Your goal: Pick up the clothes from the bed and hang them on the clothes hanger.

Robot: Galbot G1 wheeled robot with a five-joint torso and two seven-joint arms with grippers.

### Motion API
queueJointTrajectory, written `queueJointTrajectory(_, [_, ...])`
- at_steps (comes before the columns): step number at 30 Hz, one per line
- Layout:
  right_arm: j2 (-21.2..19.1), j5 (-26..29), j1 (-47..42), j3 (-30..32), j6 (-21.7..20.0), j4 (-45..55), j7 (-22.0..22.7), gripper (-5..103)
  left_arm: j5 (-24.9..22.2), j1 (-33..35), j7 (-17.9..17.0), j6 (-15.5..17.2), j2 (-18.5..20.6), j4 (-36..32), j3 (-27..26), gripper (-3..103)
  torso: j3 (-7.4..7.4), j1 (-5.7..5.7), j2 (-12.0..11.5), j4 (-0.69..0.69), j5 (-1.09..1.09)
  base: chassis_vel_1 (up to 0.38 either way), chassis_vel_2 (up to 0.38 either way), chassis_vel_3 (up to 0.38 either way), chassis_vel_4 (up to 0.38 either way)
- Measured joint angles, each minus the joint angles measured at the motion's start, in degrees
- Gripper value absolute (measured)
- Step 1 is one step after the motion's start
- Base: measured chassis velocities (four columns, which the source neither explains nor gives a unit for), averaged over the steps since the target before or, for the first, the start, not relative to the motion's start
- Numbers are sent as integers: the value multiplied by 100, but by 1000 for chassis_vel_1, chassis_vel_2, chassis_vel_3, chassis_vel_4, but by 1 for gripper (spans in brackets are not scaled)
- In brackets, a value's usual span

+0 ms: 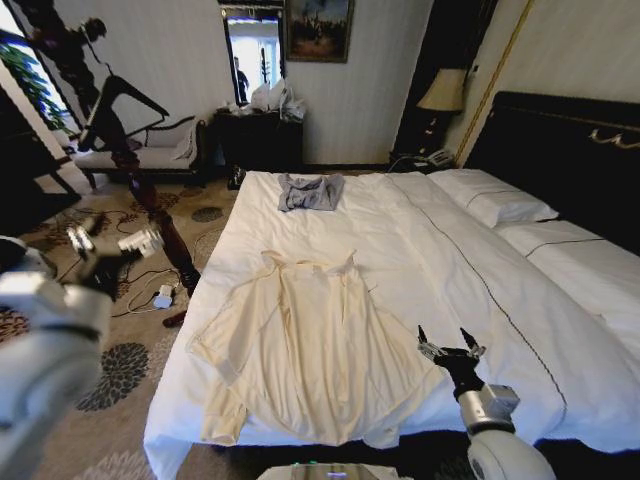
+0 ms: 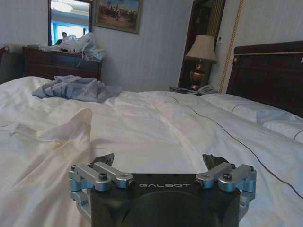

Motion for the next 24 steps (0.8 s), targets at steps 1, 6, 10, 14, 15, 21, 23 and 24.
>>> queueJointTrajectory(1, [0,0,0,0,0,0,0,100,0,0,0,0,0,0,0,97,0,0,0,0,0,0,0,0,0])
queueJointTrajectory(6, [63,-26,-1,28,-11,6,4,100,-588,-1317,-188,262,716,941,378,93,0,0,0,-4,1,0,0,0,0])
queueJointTrajectory(10, [-38,13,107,-98,-32,-103,11,100,-1072,-1467,-189,531,1219,1481,103,91,0,0,0,2,0,0,0,0,0])
queueJointTrajectory(14, [-86,36,149,-164,-33,-161,16,100,-1434,-1938,-189,806,1580,1954,350,91,-1,-1,0,2,0,0,0,0,0])
queueJointTrajectory(15, [-87,40,164,-184,-33,-170,20,100,-1529,-2204,-183,862,1689,2125,504,91,-1,0,0,-3,-4,0,0,0,0])
queueJointTrajectory(21, [-47,30,271,-325,-39,-223,28,100,-1848,-2748,122,892,2182,2851,879,92,0,0,0,1,1,0,0,0,0])
queueJointTrajectory(23, [-31,17,285,-374,-40,-248,29,100,-1982,-2748,230,799,2361,3111,917,92,-1,0,0,0,1,0,0,0,0])
queueJointTrajectory(24, [-28,9,295,-398,-40,-262,29,100,-2040,-2748,272,758,2429,3219,925,92,-1,0,0,0,0,0,0,0,0])
